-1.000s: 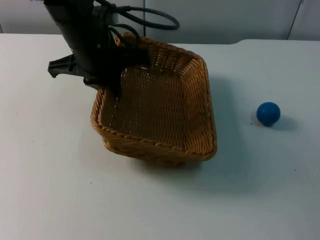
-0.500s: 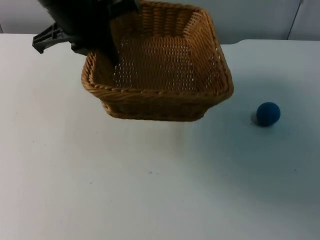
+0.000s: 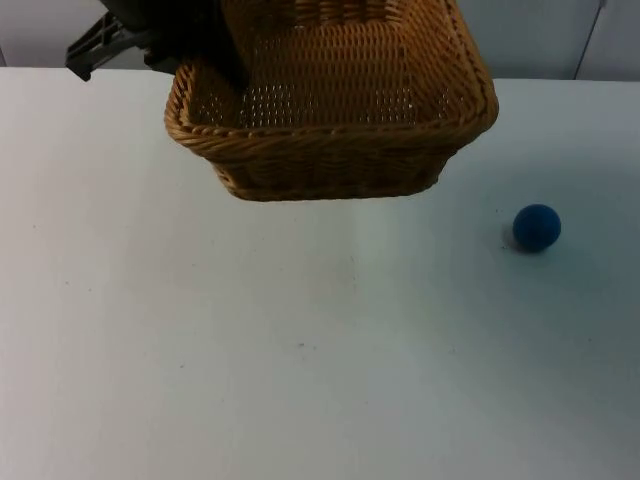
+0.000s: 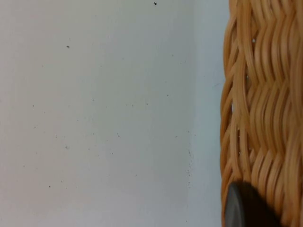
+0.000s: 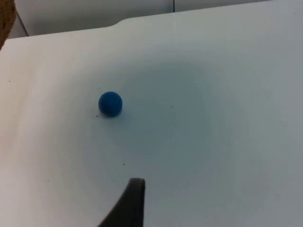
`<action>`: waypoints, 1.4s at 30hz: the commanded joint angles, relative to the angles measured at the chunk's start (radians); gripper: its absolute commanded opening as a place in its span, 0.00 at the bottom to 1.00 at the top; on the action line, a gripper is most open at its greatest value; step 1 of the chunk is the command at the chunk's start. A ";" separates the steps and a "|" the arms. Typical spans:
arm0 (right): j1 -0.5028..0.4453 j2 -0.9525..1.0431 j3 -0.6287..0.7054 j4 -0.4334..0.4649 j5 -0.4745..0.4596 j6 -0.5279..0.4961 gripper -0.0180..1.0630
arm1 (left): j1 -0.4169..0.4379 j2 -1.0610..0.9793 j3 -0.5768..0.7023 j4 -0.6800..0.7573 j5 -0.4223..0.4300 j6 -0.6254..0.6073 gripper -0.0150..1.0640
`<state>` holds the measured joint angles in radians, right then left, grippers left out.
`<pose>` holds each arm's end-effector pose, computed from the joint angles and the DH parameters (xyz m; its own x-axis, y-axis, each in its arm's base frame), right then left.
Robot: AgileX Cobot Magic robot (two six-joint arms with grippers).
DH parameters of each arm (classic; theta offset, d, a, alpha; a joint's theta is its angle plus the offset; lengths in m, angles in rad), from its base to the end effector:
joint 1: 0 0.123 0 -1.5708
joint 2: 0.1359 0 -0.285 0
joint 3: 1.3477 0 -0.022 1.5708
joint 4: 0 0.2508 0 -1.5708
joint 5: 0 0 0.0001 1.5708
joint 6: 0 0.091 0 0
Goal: Pick up the basket with the left hand and place the ball into the basket with the right hand.
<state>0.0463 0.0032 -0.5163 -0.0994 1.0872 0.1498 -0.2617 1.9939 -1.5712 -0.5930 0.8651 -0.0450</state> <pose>-0.0072 -0.0083 0.2800 -0.4598 0.0817 -0.8842 0.0795 0.9956 0.0506 0.4072 -0.1492 0.2291 -0.9598 -0.1564 -0.2332 -0.0064 0.8425 -0.5387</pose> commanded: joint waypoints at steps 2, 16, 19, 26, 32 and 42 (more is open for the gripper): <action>0.003 -0.003 0.005 -0.008 -0.005 -0.001 0.89 | 0.000 -0.019 -0.001 -0.033 -0.003 0.009 0.01; 0.028 0.305 -0.098 -0.043 -0.184 0.034 0.89 | 0.000 -0.019 -0.001 -0.024 -0.024 0.009 0.01; 0.042 0.411 -0.126 -0.064 -0.231 0.038 0.89 | 0.000 -0.019 -0.001 -0.024 -0.024 0.011 0.01; 0.044 0.770 -0.218 -0.060 -0.424 0.047 0.89 | 0.000 -0.019 -0.001 -0.022 -0.027 0.011 0.01; 0.044 1.065 -0.299 -0.026 -0.606 0.047 0.89 | 0.000 -0.019 -0.001 -0.022 -0.051 0.011 0.01; 0.108 1.424 -0.442 -0.033 -0.709 0.026 0.89 | 0.000 -0.019 -0.001 0.036 -0.047 0.011 0.01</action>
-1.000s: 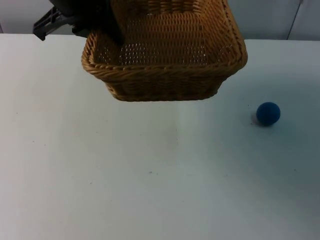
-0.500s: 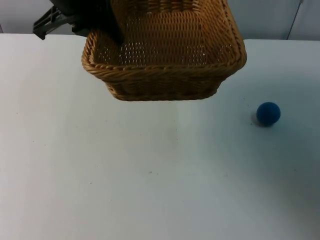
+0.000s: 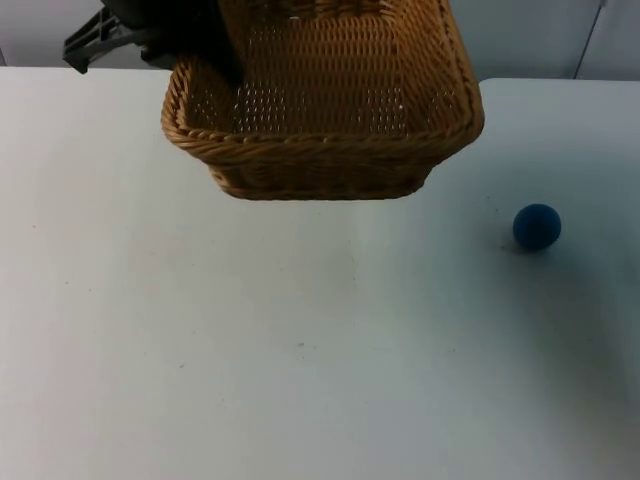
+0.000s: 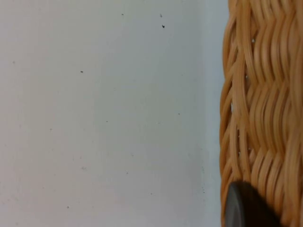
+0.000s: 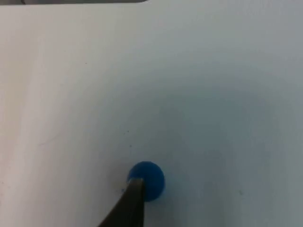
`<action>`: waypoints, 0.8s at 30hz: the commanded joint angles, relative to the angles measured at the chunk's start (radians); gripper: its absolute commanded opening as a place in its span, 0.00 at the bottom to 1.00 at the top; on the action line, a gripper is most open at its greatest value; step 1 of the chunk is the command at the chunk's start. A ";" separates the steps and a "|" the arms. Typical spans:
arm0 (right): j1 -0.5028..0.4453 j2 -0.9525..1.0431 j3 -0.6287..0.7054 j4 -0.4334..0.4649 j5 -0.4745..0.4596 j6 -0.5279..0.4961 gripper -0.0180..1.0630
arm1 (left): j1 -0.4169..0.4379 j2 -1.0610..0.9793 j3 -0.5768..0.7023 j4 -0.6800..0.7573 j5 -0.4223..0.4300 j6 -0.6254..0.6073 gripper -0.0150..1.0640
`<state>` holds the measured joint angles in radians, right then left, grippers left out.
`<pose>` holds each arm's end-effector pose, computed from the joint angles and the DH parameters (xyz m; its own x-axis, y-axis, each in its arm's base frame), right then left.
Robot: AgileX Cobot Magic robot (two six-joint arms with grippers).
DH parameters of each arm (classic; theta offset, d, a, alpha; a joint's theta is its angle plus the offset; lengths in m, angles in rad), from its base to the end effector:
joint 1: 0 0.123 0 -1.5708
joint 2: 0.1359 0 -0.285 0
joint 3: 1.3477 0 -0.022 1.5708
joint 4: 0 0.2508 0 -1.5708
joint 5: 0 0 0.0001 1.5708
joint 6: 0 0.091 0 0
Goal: Pick up the basket with the left hand and place the ball into the basket with the right hand.
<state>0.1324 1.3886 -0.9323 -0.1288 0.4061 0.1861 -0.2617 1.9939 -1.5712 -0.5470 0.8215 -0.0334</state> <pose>0.2917 0.0342 0.2742 -0.6965 -0.0246 -0.7171 -0.0488 0.9987 0.0131 0.4111 -0.1460 0.2286 -0.9458 -0.1428 -0.2917 0.0240 0.8650 -0.5012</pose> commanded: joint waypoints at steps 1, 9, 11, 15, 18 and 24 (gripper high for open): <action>0.044 0.073 -0.047 -0.003 -0.035 -0.011 0.89 | 0.000 -0.019 -0.001 0.000 0.001 0.000 0.01; 0.097 0.320 -0.190 -0.003 -0.009 0.009 0.89 | 0.000 -0.019 -0.001 0.013 0.028 0.000 0.01; 0.097 0.371 -0.207 -0.003 -0.009 0.009 0.89 | 0.000 -0.019 -0.001 0.027 0.035 0.000 0.01; 0.097 0.435 -0.211 -0.003 -0.018 0.009 0.89 | 0.000 -0.019 -0.001 0.040 0.037 0.000 0.01; 0.097 0.485 -0.211 -0.003 -0.028 0.006 0.89 | 0.000 -0.019 -0.001 0.042 0.037 0.002 0.01; 0.097 0.556 -0.211 -0.003 -0.048 0.006 0.89 | 0.000 -0.019 -0.001 0.049 0.037 0.001 0.01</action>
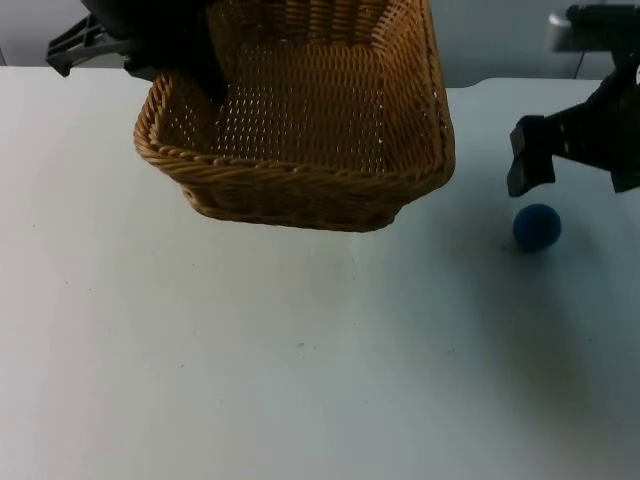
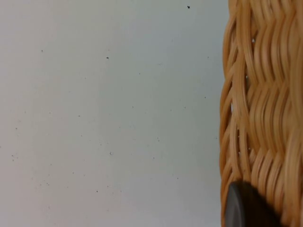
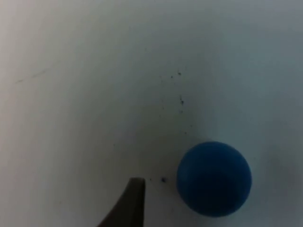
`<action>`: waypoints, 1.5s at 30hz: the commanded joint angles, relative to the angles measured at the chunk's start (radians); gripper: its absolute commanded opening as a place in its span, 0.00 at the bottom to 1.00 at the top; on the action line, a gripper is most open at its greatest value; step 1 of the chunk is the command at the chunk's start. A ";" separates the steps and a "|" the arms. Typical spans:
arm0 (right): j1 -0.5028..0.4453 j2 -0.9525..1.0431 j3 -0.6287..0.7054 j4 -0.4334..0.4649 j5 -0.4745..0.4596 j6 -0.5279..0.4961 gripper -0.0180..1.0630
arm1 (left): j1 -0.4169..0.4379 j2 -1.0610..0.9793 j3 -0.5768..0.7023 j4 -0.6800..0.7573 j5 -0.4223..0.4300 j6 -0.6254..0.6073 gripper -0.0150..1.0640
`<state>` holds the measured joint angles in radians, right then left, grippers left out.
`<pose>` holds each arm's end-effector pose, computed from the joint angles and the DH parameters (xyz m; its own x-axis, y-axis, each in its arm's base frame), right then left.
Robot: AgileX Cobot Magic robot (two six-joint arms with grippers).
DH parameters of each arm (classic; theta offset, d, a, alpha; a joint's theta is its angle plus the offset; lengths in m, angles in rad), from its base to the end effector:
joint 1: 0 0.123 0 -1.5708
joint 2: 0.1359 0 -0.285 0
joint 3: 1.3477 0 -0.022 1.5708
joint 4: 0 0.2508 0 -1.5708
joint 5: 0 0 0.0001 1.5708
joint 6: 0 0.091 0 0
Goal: Pick up the basket with the left hand and place the ball into the basket with the right hand.
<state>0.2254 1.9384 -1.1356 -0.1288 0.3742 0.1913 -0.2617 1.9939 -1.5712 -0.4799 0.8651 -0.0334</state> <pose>0.3747 0.0815 0.1442 -0.8750 -0.1276 -0.4669 -0.1400 0.9901 -0.0083 0.4077 -0.1423 0.2253 -0.9569 -0.0842 -0.2779 0.0507 0.8939 -0.4455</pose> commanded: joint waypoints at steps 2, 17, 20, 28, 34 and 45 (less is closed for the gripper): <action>0.004 0.038 -0.008 -0.003 -0.020 0.001 0.89 | 0.000 -0.019 -0.001 -0.018 -0.006 0.001 0.01; 0.004 0.115 -0.074 -0.003 -0.009 -0.003 0.89 | 0.000 -0.019 -0.001 -0.012 -0.006 0.001 0.01; 0.004 0.151 -0.129 0.003 0.029 -0.010 0.89 | 0.000 -0.017 -0.001 -0.012 -0.006 0.001 0.01; 0.004 0.188 -0.196 0.003 0.101 -0.017 0.89 | 0.000 -0.017 -0.001 -0.010 -0.008 0.001 0.01; 0.004 0.204 -0.196 0.024 0.144 -0.042 0.89 | 0.000 -0.017 -0.001 -0.006 -0.016 0.001 0.01; 0.006 0.204 -0.196 0.030 0.126 -0.044 0.83 | 0.000 -0.017 -0.001 -0.006 -0.016 0.001 0.01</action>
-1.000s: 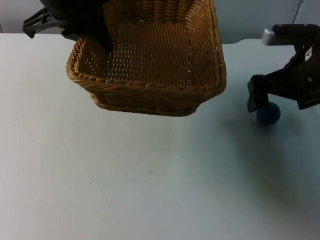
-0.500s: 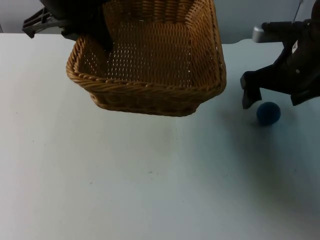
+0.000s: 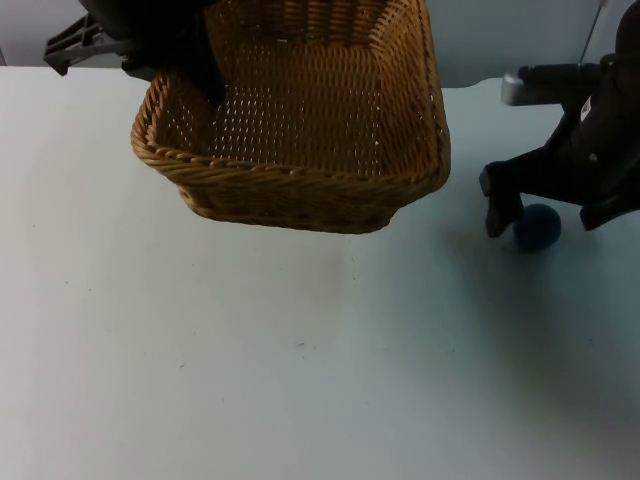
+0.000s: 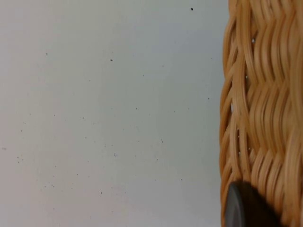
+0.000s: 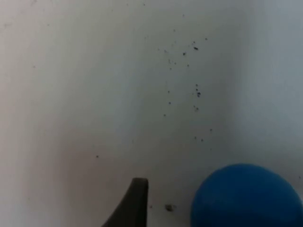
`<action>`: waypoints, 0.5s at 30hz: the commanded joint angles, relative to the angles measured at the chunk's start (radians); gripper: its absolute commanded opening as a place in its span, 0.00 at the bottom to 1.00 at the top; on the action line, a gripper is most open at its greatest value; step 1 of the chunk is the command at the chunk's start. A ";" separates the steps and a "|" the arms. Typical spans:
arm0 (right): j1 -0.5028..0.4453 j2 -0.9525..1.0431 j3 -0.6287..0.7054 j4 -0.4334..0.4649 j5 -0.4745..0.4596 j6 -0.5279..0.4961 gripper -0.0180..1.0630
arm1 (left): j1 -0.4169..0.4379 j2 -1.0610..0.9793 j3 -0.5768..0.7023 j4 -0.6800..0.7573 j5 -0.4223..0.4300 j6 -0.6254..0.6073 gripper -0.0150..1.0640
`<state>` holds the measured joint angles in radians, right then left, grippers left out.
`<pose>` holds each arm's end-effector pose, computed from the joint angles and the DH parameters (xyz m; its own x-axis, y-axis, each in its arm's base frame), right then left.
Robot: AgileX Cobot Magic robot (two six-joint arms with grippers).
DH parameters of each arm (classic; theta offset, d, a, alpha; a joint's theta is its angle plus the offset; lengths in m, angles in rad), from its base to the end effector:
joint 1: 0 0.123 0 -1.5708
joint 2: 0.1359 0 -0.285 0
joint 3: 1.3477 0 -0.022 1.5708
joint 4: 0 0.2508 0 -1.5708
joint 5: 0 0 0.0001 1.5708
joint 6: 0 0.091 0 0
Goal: Pick up the basket with the left hand and place the ball into the basket with the right hand.
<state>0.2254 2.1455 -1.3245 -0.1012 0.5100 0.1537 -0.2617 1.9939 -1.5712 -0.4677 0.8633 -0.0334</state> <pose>0.4067 0.0886 0.1014 -0.9340 -0.1473 -0.3256 -0.1470 0.9888 -0.0255 0.4079 -0.1416 0.2250 -0.9559 -0.0780 -0.2832 0.0557 0.8985 -0.4354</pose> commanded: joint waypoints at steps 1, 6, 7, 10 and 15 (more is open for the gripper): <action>0.006 -0.003 -0.007 0.002 -0.009 -0.006 0.83 | 0.000 -0.017 -0.001 -0.019 -0.015 0.001 0.01; 0.006 -0.002 -0.007 0.002 -0.011 -0.006 0.68 | 0.000 -0.017 -0.001 -0.019 -0.015 0.001 0.01; 0.006 -0.002 -0.007 0.002 -0.011 -0.006 0.64 | 0.000 -0.017 -0.001 -0.019 -0.015 0.001 0.01; 0.006 -0.002 -0.007 0.002 -0.013 -0.006 0.54 | 0.000 -0.017 -0.001 -0.019 -0.015 0.001 0.01; 0.006 0.009 -0.007 0.002 -0.013 -0.004 0.50 | 0.000 -0.017 -0.001 -0.019 -0.015 0.001 0.01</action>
<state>0.2254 2.1491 -1.3245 -0.1012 0.5042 0.1537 -0.2617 1.9939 -1.5712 -0.4677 0.8633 -0.0334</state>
